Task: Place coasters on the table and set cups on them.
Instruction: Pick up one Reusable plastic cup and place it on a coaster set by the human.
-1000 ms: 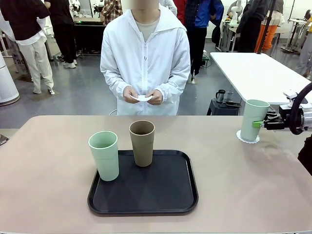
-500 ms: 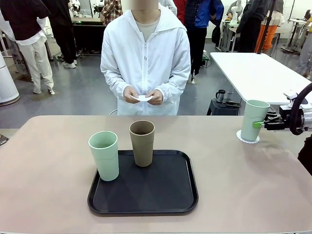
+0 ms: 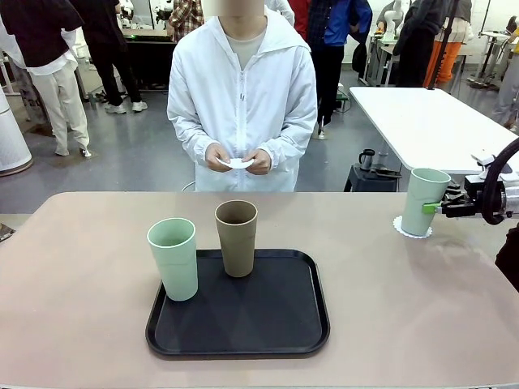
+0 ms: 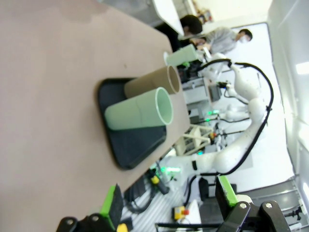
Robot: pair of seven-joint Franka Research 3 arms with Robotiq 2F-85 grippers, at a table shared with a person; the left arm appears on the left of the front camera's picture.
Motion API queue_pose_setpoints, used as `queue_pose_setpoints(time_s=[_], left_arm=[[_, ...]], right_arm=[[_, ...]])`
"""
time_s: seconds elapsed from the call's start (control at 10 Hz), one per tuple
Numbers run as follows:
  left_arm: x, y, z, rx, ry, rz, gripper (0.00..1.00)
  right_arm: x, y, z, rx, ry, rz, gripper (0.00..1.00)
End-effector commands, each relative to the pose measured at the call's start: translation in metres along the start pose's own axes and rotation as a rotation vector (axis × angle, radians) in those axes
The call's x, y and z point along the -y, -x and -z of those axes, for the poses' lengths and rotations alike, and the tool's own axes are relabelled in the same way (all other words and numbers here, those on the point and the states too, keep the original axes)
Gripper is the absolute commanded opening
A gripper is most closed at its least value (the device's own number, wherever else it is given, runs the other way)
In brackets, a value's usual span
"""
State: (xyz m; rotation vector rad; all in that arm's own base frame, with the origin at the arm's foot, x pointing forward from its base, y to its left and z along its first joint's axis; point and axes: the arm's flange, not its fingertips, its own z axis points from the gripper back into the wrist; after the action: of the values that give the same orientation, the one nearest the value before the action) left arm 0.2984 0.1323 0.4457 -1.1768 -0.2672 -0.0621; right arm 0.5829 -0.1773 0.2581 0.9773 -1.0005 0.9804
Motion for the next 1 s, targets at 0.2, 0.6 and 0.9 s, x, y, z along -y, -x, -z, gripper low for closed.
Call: queue_pose_setpoints(time_s=[0.2, 0.6, 0.9], left_arm=[[0.0004, 0.0001, -0.0012, 0.007, 0.014, 0.011, 1.00], [0.0004, 0.0001, -0.0012, 0.007, 0.014, 0.011, 1.00], [0.0004, 0.0001, -0.0012, 0.007, 0.014, 0.011, 1.00]], right_arm=[[0.0069, -0.0031, -0.0016, -0.034, -0.002, 0.016, 1.00], [0.0038, -0.0026, -0.0051, -0.131, 0.000, 0.050, 1.00], [0.0004, -0.0010, -0.0090, -0.201, 0.006, 0.082, 1.00]])
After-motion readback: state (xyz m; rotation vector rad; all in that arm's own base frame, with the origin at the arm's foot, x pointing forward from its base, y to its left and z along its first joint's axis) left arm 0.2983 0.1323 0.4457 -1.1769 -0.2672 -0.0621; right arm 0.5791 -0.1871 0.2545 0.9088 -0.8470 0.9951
